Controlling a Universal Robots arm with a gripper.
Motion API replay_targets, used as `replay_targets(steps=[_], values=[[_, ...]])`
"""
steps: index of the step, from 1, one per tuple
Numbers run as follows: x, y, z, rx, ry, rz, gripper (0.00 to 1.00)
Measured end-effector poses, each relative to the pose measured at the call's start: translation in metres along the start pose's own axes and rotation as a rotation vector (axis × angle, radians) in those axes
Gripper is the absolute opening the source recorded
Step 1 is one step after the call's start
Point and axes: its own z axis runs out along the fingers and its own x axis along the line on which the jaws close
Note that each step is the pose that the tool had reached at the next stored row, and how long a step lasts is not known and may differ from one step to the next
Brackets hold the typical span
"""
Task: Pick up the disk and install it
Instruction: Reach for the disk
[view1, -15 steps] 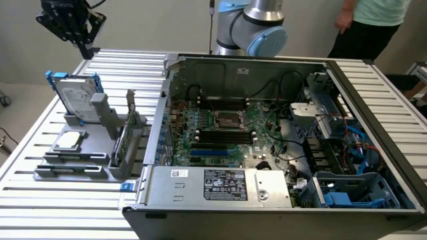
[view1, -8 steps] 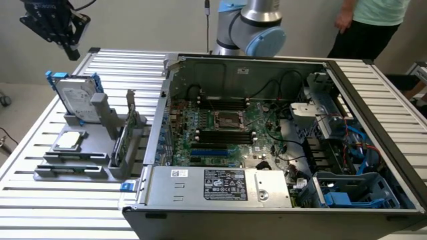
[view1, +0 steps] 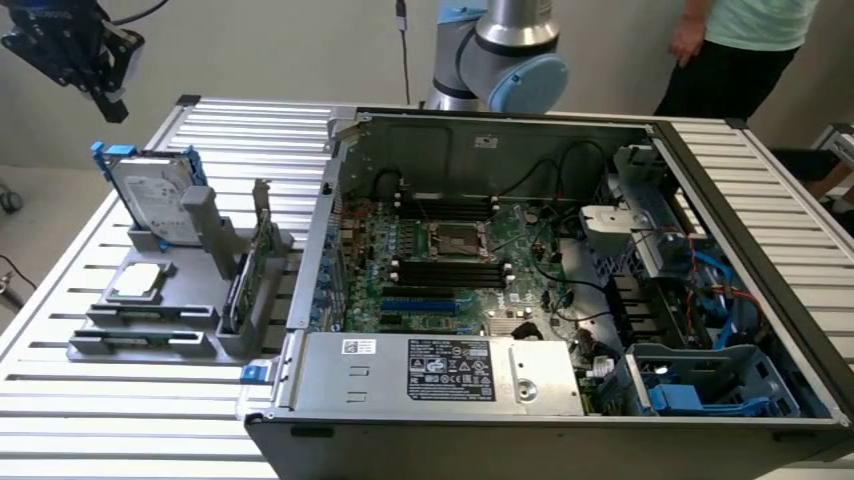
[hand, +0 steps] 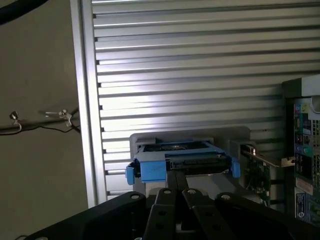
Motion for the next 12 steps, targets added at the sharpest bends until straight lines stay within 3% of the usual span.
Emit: replay_targets(steps=[2,12], values=[[0.0005,0.0,0.0,0.0026,-0.0004,0.0,0.11],[0.0006,0.0,0.0001,0.0026,-0.0004,0.0,0.11]])
